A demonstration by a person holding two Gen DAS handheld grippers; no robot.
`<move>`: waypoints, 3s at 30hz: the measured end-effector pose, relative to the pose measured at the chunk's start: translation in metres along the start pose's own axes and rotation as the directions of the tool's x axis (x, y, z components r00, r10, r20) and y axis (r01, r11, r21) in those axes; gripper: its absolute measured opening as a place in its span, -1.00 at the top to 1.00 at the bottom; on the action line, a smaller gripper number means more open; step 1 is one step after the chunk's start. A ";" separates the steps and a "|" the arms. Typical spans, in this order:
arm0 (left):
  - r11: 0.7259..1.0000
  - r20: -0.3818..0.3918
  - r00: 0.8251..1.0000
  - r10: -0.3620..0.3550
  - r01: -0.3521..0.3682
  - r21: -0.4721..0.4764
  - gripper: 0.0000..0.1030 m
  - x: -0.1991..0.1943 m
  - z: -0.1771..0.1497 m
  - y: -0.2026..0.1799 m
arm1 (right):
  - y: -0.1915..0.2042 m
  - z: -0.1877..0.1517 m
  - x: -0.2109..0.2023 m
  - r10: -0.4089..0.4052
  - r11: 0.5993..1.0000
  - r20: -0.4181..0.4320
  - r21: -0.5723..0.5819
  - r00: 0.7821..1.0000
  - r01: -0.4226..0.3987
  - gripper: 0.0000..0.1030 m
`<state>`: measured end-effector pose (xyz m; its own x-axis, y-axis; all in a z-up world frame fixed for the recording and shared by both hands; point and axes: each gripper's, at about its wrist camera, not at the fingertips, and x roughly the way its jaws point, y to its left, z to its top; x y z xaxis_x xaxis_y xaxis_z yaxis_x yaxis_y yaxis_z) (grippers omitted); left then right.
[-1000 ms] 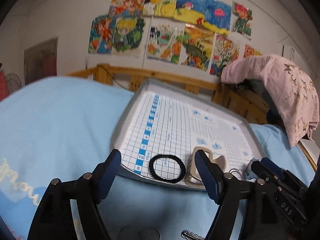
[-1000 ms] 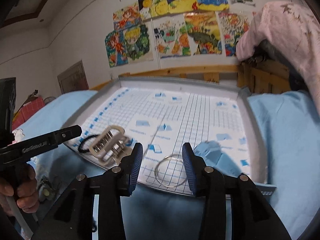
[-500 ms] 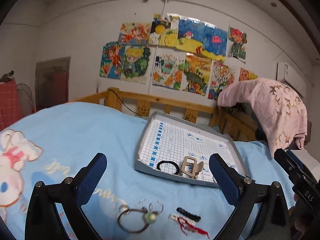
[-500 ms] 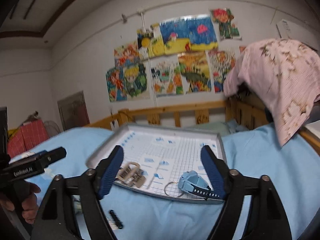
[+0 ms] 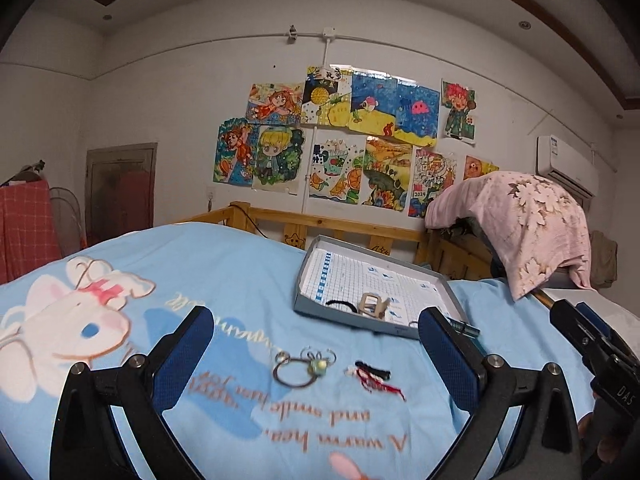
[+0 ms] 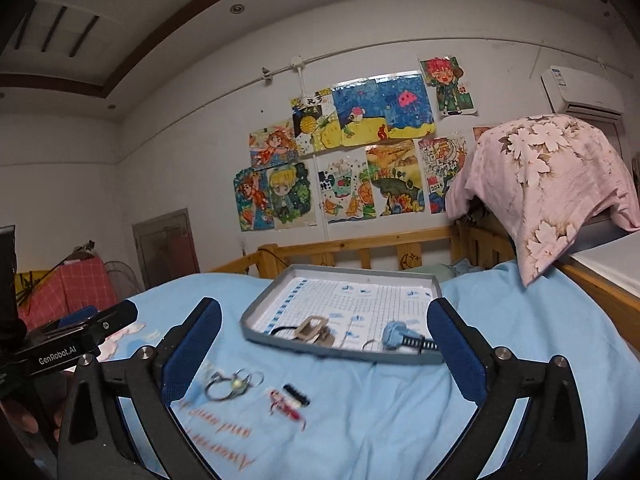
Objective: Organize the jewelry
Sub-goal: 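Withdraw both open tools from the tray back over the bedspread, then move the left tool to the green-bead keyring while the right tool approaches the red string bracelet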
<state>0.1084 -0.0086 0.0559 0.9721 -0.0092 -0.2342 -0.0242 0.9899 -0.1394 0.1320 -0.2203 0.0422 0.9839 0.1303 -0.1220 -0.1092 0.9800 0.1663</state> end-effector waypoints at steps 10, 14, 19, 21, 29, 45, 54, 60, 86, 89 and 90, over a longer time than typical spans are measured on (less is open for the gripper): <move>0.999 0.019 0.999 0.038 -0.038 0.011 -1.00 -0.055 -0.034 0.016 | 0.017 -0.022 -0.056 0.012 0.999 -0.004 -0.049 1.000 -0.013 -0.96; 0.997 0.020 0.998 0.067 -0.068 0.022 -1.00 -0.074 -0.053 0.023 | 0.020 -0.033 -0.071 0.005 0.999 -0.010 -0.053 1.000 -0.006 -0.96; 0.996 -0.024 0.995 0.092 -0.092 0.019 -1.00 -0.080 -0.072 0.030 | 0.020 -0.048 -0.081 0.019 0.999 -0.057 -0.026 0.998 -0.021 -0.96; 0.996 -0.046 0.995 0.090 -0.090 -0.004 -1.00 -0.080 -0.078 0.032 | 0.020 -0.055 -0.081 0.022 1.000 -0.080 -0.020 0.997 -0.024 -0.96; 0.996 -0.017 0.996 0.086 -0.086 -0.002 -1.00 -0.088 -0.081 0.031 | 0.017 -0.059 -0.079 0.000 1.000 -0.094 -0.026 0.996 -0.002 -0.96; 0.988 -0.037 0.988 0.151 -0.150 0.041 -1.00 -0.077 -0.071 0.031 | 0.018 -0.042 -0.071 0.002 0.995 -0.093 -0.103 0.996 -0.012 -0.96; 0.986 -0.097 0.981 0.167 -0.169 -0.008 -1.00 -0.035 -0.052 0.044 | 0.008 -0.001 -0.039 0.011 0.984 -0.047 -0.179 0.999 -0.019 -0.96; 0.986 -0.112 0.981 0.159 -0.164 -0.035 -1.00 0.003 -0.034 0.048 | 0.006 0.017 -0.005 -0.002 0.988 -0.009 -0.155 1.000 0.001 -0.96; 1.000 -0.263 0.965 -0.012 0.013 0.002 -0.56 0.160 -0.065 0.040 | -0.004 -0.073 0.140 0.090 0.992 -0.226 -0.068 0.970 -0.108 -0.68; 0.998 -0.314 0.948 -0.050 0.040 -0.039 -0.27 0.168 -0.075 0.047 | 0.003 -0.082 0.143 0.112 0.985 -0.269 -0.095 0.957 -0.142 -0.38; 0.998 -0.326 0.944 -0.057 0.044 -0.047 -0.14 0.170 -0.077 0.049 | 0.006 -0.085 0.144 0.120 0.983 -0.282 -0.102 0.952 -0.154 -0.30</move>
<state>0.2544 0.0273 -0.0650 0.8426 -0.1108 -0.5271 0.0076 0.9810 -0.1941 0.2607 -0.1832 -0.0578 0.8837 0.2837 -0.3724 -0.2730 0.9585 0.0825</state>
